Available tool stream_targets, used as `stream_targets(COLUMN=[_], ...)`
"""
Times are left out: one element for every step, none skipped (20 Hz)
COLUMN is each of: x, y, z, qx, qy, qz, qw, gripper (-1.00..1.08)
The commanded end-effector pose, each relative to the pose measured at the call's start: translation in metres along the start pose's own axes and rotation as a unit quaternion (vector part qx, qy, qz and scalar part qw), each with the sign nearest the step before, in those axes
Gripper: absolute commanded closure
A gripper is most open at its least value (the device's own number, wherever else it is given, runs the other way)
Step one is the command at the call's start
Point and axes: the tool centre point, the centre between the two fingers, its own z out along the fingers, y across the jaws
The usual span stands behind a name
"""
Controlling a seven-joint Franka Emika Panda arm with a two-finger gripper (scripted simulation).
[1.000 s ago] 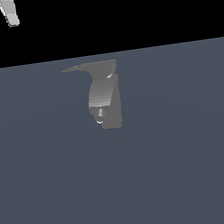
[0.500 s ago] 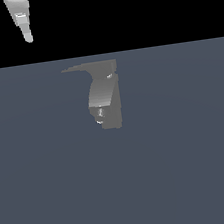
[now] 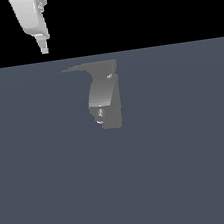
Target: Turn on the faucet by rotating a designated handle.
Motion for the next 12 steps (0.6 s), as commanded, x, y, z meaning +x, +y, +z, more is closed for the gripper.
stream_targets(x=[0.008,0.012,0.016,0.021,0.025,0.029,0.034,0.038,0.043,0.047,0.052,0.056], y=[-0.015,-0.022,-0.028,-0.034,-0.040,-0.046,-0.052,-0.057,-0.062,-0.067,-0.071,-0.075], z=[0.010,0.014,0.018,0.022,0.026,0.030,0.033,0.037,0.040,0.044,0.047,0.050], qx=[-0.001,-0.002,-0.002,-0.003,-0.004,-0.004,-0.005,-0.005,-0.006,-0.006,-0.006,-0.007], qy=[0.001,0.001,0.001,0.002,0.002,0.002,0.002,0.002,0.002,0.002,0.002,0.002], qz=[0.032,0.046,0.059,0.073,0.086,0.099,0.112,0.124,0.136,0.148,0.159,0.169], qw=[0.9995,0.9990,0.9982,0.9973,0.9963,0.9951,0.9937,0.9922,0.9906,0.9890,0.9873,0.9856], gripper=[1.08,1.08,1.08,1.08,1.08,1.08,1.08,1.08,1.08,1.08,1.08,1.08])
